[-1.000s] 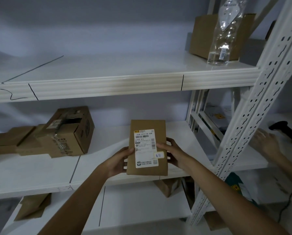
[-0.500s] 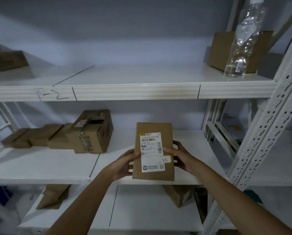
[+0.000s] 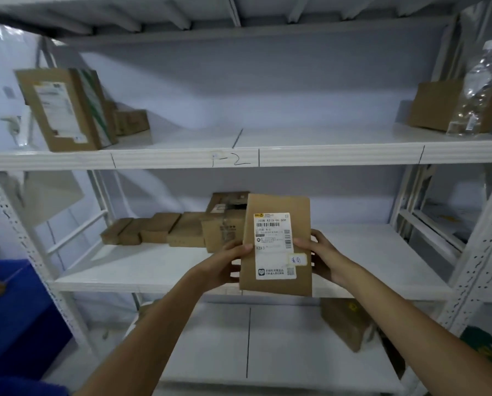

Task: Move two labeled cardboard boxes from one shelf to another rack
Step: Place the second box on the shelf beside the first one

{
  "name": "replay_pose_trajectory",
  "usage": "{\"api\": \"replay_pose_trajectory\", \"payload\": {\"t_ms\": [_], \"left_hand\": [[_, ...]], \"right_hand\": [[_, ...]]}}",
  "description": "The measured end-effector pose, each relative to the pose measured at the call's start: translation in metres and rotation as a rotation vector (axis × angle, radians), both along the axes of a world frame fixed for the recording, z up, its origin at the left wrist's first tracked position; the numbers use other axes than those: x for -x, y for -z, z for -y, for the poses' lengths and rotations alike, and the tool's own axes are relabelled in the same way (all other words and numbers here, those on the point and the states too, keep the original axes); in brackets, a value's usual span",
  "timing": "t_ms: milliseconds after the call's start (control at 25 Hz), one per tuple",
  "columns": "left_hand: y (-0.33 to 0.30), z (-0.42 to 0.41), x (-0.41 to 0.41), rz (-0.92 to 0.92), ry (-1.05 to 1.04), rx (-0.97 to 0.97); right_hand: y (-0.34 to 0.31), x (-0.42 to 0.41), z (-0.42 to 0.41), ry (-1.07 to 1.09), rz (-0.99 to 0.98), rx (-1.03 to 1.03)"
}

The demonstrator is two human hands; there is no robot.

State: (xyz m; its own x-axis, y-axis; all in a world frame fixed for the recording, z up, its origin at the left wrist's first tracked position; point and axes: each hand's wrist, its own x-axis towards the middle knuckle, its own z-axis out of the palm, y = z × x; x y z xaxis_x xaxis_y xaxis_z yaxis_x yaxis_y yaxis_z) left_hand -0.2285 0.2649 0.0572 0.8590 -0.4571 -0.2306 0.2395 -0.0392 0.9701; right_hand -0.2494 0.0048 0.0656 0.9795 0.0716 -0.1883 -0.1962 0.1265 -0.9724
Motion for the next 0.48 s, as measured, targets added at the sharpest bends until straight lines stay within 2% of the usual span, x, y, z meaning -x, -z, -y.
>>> {"api": "replay_pose_trajectory", "payload": {"t_ms": [240,400,480], "left_hand": [[-0.048,-0.079,0.007,0.085,0.026,0.074],[-0.086,-0.1,-0.012,0.133,0.132,0.172],[-0.104,-0.108,-0.028,0.183,0.097,0.13]], "right_hand": [[-0.059,0.012,-0.077,-0.026,0.119,0.048],[-0.1,-0.012,-0.099,-0.05,0.196,0.07],[-0.123,-0.031,-0.107,-0.06,0.245,0.056]]}}
